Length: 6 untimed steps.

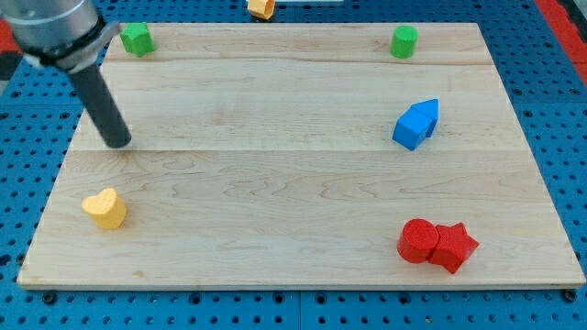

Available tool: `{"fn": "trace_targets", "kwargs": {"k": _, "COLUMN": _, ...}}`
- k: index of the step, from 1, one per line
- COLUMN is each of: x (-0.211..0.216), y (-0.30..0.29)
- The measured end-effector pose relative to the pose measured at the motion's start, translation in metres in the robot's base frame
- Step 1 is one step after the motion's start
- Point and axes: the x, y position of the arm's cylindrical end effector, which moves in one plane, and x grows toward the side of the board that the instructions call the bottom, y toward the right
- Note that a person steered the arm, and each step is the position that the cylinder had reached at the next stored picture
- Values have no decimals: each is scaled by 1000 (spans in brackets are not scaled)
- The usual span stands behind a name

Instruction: Put the green star at the top left corner

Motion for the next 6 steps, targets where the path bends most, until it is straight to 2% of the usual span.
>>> {"fn": "trace_targets", "kwargs": {"k": 1, "x": -48, "y": 0}}
{"fn": "trace_targets", "kwargs": {"k": 3, "x": -115, "y": 0}}
{"fn": "trace_targets", "kwargs": {"k": 5, "x": -214, "y": -11}}
{"fn": "trace_targets", "kwargs": {"k": 6, "x": -173, "y": -24}}
